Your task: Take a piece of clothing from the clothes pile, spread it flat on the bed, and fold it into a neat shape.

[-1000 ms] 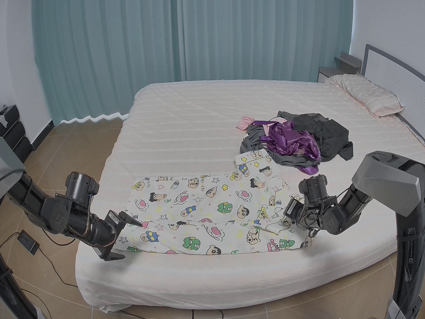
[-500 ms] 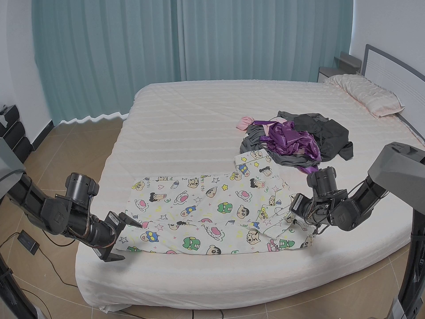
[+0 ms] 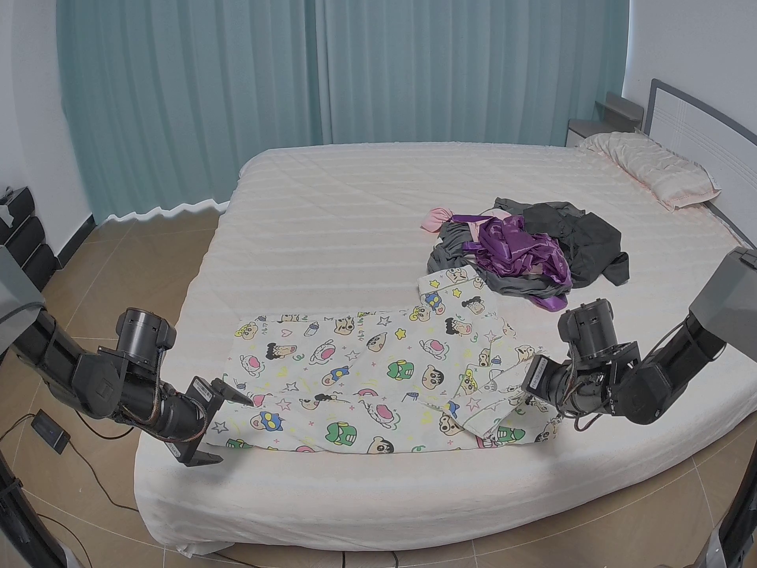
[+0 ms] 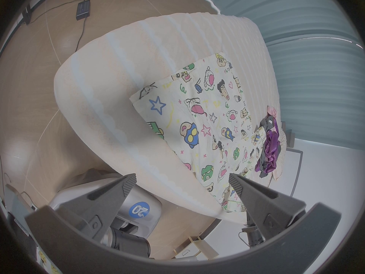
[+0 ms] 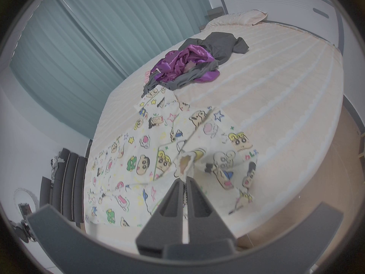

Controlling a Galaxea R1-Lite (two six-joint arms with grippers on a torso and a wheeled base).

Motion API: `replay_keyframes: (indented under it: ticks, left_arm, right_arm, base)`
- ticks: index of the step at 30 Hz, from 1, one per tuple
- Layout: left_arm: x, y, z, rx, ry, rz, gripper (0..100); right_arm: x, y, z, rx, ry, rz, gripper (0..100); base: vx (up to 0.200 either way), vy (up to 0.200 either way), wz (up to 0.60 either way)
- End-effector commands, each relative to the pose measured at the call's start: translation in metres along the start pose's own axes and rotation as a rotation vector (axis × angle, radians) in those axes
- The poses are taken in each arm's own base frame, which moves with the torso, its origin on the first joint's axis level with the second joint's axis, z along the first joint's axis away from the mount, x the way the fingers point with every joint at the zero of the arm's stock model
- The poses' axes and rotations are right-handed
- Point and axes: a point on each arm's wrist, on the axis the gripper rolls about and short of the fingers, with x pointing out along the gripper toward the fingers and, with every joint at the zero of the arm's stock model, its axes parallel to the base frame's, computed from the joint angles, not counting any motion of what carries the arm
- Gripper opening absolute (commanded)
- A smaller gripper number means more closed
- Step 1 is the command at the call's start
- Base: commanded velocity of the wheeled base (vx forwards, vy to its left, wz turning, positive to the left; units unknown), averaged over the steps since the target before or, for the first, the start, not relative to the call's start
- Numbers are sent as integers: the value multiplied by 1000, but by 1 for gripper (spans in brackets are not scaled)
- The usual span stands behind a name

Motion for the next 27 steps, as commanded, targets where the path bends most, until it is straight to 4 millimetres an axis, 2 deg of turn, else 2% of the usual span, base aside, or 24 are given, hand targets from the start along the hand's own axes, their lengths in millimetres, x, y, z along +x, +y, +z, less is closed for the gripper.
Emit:
replay_keyframes:
  ticks: [1,8,11,21,22,27]
  left_arm:
    - [0,1,-1,2,0,-2,100]
    - [0,1,-1,1,-1,0,100]
    - [0,1,-1,1,-1,0,100]
    - [0,1,-1,1,-1,0,100]
    - [0,1,-1,1,0,-1,100]
    - [0,1,-1,1,-1,0,100]
  right_arm:
    - [-18,-3,-14,-20,18,0,0]
    - [-25,-8,-27,-40,27,-39,0]
    - [-30,-7,-39,-65,29,-31,0]
    - [-37,-10,-51,-90,37,-27,0]
    - [-37,-10,-52,-91,40,-31,100]
    - [-42,-16,-59,-105,61,-43,100]
  base:
    - [0,0,0]
    - [0,0,0]
    - [0,0,0]
    - [0,0,0]
    - [0,0,0]
    - [0,0,0]
